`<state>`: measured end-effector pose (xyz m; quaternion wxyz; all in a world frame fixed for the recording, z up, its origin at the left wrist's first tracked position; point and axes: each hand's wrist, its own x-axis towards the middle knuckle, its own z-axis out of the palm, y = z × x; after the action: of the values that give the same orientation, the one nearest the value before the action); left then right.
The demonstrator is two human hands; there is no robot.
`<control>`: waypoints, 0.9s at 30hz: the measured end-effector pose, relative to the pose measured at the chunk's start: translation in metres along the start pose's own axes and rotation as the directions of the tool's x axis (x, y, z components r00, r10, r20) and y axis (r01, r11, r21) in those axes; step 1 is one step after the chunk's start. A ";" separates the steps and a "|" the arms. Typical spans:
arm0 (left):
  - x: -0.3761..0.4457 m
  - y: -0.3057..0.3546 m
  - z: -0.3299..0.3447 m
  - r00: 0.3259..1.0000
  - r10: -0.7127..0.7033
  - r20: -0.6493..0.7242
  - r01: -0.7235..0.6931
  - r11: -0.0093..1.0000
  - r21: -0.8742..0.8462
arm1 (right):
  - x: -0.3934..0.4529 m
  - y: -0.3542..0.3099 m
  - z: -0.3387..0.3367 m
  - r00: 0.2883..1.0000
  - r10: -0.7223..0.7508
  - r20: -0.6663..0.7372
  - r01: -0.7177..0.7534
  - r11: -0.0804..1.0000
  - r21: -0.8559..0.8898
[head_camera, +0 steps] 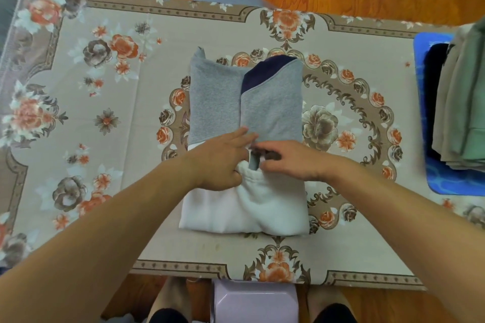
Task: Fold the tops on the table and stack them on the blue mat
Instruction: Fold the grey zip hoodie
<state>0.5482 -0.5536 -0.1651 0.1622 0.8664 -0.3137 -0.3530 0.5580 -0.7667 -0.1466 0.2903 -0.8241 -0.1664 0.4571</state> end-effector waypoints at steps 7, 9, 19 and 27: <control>-0.002 -0.001 0.000 0.999 -0.019 0.033 0.023 0.991 -0.135 | -0.005 0.021 0.008 0.998 -0.057 0.003 0.055 0.955 -0.292; -0.003 0.002 -0.001 0.993 -0.077 0.094 0.089 0.989 -0.121 | -0.002 0.022 0.021 0.999 -0.048 0.001 0.045 0.926 -0.375; -0.015 -0.013 0.010 0.958 -0.270 0.094 0.284 0.938 -0.201 | 0.007 0.021 0.044 0.993 0.029 -0.111 -0.073 0.909 -0.411; -0.054 0.017 -0.013 0.994 -0.111 -0.019 0.102 0.955 -0.278 | -0.021 -0.020 0.039 0.992 -0.090 -0.092 0.052 0.933 -0.355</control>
<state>0.5200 -0.5305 -0.1201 0.2676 0.8568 -0.2115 -0.3867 0.5134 -0.7498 -0.1371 0.1629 -0.8794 -0.2594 0.3644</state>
